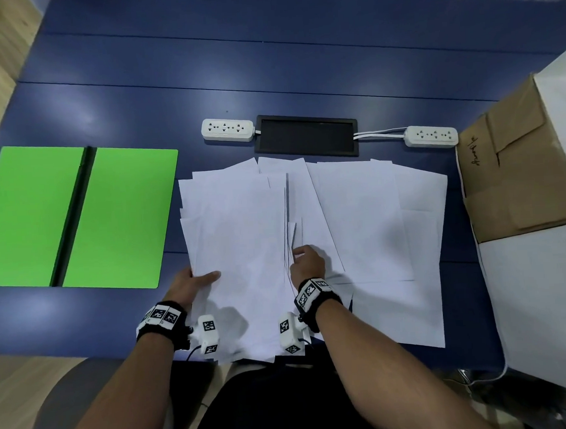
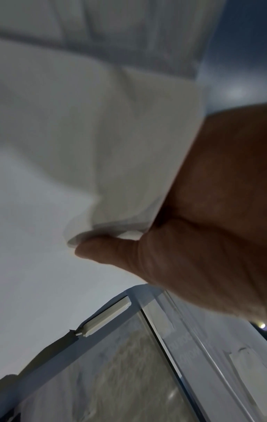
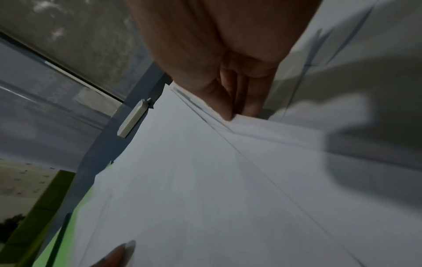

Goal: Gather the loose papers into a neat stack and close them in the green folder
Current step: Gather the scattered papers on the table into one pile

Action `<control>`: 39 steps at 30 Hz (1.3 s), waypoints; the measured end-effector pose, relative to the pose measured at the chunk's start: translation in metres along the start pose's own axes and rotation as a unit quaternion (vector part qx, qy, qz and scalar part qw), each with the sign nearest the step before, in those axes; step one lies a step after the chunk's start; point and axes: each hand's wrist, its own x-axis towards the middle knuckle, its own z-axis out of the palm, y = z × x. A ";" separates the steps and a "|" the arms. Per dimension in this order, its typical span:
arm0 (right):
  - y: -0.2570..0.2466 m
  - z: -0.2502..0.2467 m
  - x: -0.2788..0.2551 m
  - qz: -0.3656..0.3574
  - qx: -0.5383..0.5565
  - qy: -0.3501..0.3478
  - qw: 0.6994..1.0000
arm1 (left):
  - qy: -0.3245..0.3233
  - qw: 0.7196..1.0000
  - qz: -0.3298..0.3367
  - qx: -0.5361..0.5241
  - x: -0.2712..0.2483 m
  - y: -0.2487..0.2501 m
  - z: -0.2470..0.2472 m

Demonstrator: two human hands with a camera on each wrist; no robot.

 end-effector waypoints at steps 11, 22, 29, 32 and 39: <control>-0.017 -0.038 0.021 -0.005 -0.123 0.126 0.984 | 0.031 0.999 -0.011 0.005 0.000 0.001 0.002; 0.013 -0.090 0.047 0.039 -0.149 0.097 0.983 | 0.037 0.999 -0.015 0.024 0.008 -0.003 0.000; 0.057 -0.170 0.078 0.159 -0.207 0.155 0.953 | 0.034 0.999 -0.018 0.005 0.002 -0.001 0.004; 0.057 -0.178 0.084 0.153 -0.196 0.158 0.956 | 0.038 0.999 -0.022 0.002 0.001 -0.003 0.003; 0.052 -0.172 0.082 0.113 -0.010 0.120 0.986 | 0.042 0.999 -0.011 0.002 0.002 -0.004 0.006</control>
